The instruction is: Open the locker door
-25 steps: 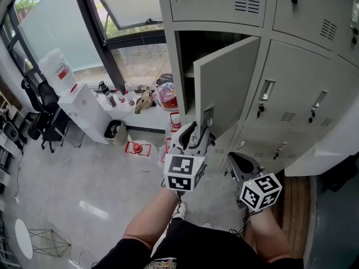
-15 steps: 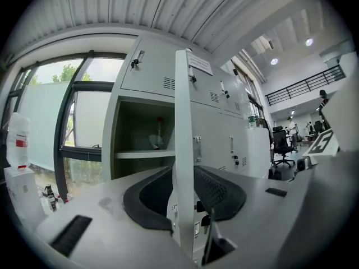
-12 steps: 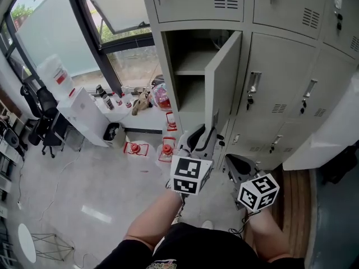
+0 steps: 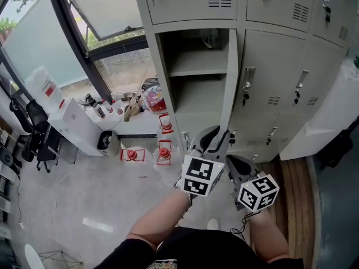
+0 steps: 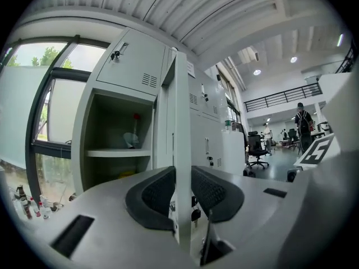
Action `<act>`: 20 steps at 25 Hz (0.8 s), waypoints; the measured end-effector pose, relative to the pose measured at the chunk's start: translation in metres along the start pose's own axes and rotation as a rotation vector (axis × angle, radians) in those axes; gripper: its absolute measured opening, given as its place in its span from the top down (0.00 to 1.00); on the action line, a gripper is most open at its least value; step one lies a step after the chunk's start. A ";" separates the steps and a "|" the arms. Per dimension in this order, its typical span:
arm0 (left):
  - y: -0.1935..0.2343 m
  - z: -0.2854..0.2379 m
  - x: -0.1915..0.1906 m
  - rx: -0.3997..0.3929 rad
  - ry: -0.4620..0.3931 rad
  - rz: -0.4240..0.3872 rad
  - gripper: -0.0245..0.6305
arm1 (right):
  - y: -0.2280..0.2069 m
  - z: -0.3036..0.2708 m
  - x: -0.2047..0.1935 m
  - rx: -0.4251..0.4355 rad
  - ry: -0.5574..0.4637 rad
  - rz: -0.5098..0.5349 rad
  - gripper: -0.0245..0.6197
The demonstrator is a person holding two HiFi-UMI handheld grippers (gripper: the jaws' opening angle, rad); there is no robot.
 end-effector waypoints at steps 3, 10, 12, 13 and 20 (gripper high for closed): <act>0.001 -0.002 0.000 -0.060 0.000 -0.002 0.82 | 0.010 -0.001 -0.002 -0.046 -0.010 -0.008 0.88; -0.003 0.009 -0.008 -0.224 -0.006 0.008 0.81 | 0.031 0.003 -0.007 -0.142 -0.020 -0.008 0.88; -0.002 0.017 -0.013 -0.243 -0.001 0.008 0.81 | 0.039 0.002 -0.009 -0.158 -0.019 -0.005 0.88; -0.001 0.021 -0.015 -0.248 0.001 0.011 0.81 | 0.042 0.001 -0.010 -0.166 -0.018 -0.004 0.88; 0.036 0.060 -0.027 -0.270 0.028 0.021 0.84 | 0.070 -0.022 -0.010 -0.194 -0.015 0.011 0.88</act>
Point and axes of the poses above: the fingertips, and each gripper's own axes: z backward along the fingers, y to its left, x out of its top, the point moved 10 cm from there along z, backward along the fingers, and after that the axes turned 6 degrees about x, right-handed, at the moved point
